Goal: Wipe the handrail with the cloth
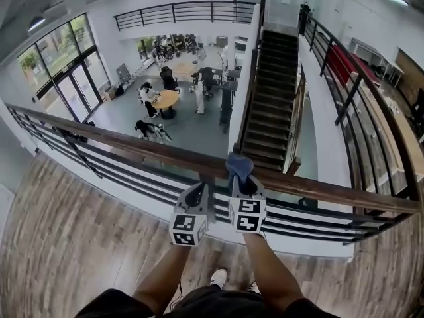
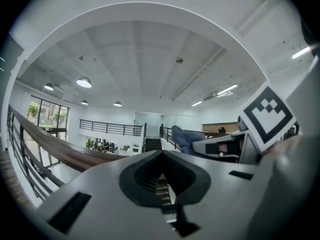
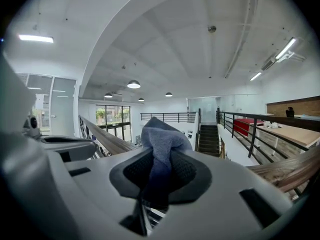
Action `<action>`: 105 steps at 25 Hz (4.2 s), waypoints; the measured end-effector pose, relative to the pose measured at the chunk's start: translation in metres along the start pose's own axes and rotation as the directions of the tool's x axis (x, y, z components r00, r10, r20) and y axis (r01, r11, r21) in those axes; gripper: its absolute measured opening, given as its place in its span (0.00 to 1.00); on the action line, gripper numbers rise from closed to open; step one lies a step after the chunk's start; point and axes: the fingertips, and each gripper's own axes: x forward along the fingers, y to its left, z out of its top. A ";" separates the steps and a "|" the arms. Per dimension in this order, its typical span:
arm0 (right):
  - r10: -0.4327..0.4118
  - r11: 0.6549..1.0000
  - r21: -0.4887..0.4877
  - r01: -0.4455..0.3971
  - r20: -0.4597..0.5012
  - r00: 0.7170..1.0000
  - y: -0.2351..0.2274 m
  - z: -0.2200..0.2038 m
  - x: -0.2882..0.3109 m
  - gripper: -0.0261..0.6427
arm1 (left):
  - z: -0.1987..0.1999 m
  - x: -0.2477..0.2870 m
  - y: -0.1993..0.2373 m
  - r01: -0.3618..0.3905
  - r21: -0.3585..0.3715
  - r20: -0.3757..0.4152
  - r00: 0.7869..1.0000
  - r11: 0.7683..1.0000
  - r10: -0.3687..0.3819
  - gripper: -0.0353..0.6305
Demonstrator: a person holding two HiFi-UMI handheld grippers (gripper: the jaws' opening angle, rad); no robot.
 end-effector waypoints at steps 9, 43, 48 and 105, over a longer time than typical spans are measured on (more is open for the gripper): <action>-0.022 1.000 0.005 0.023 -0.101 0.995 0.005 -0.011 0.045 0.16 | -0.015 0.003 -0.001 -0.006 -0.033 -0.006 1.000 0.999 0.006 0.06; -0.108 0.993 -0.065 0.096 -0.233 0.966 -0.133 -0.042 -0.001 0.16 | -0.021 0.071 -0.114 0.074 0.015 -0.127 0.989 0.997 -0.071 0.06; -0.119 0.992 -0.072 0.105 -0.229 0.966 -0.187 -0.049 -0.032 0.16 | -0.019 0.087 -0.162 0.048 0.003 -0.158 0.986 0.999 -0.047 0.06; -0.599 0.793 -0.080 0.604 -0.278 0.751 -0.863 -0.154 -0.394 0.16 | -0.026 0.256 -0.892 0.593 -0.031 -0.271 0.770 0.804 -0.578 0.06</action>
